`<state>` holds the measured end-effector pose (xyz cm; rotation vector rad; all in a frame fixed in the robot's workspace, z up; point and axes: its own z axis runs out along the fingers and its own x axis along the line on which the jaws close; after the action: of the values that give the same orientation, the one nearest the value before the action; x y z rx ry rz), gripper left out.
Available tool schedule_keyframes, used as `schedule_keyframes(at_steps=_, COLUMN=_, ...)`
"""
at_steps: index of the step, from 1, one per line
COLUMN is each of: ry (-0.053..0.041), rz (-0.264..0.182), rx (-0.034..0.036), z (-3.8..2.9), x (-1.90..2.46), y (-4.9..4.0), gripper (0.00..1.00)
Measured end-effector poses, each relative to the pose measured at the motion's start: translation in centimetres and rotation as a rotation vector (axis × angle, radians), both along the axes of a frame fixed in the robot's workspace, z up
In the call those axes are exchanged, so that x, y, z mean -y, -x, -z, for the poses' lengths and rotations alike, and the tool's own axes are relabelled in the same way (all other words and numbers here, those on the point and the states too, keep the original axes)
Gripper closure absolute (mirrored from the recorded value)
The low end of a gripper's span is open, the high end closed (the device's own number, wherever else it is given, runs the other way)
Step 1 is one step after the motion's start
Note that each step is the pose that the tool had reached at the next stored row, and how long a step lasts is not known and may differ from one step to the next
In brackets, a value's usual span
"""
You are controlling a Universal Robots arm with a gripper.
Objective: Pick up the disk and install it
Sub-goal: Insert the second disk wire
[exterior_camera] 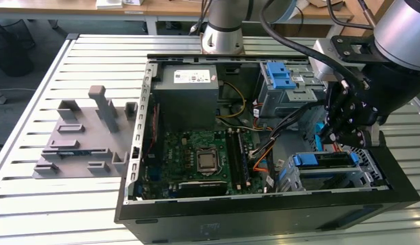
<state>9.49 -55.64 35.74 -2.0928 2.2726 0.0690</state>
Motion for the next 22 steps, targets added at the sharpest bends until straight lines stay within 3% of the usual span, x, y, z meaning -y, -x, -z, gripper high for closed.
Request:
schedule_keyframes(at_steps=6, ry=-0.0064, rz=0.000, rx=-0.0023, z=0.08, x=0.26, y=-0.40, gripper=0.84)
schedule_keyframes(at_steps=10, ry=-0.0053, rz=0.000, rx=-0.0182, z=0.13, x=0.25, y=-1.07, gripper=0.84)
schedule_keyframes(at_steps=13, ry=0.0067, rz=0.000, rx=-0.0312, z=0.19, x=0.26, y=-1.09, gripper=0.84)
schedule_keyframes(at_steps=18, ry=0.0113, rz=0.001, rx=-0.0329, z=0.69, x=0.69, y=-1.09, gripper=0.84)
schedule_keyframes(at_steps=22, ry=0.0118, rz=0.001, rx=-0.0329, z=0.74, x=0.71, y=-1.09, gripper=0.84)
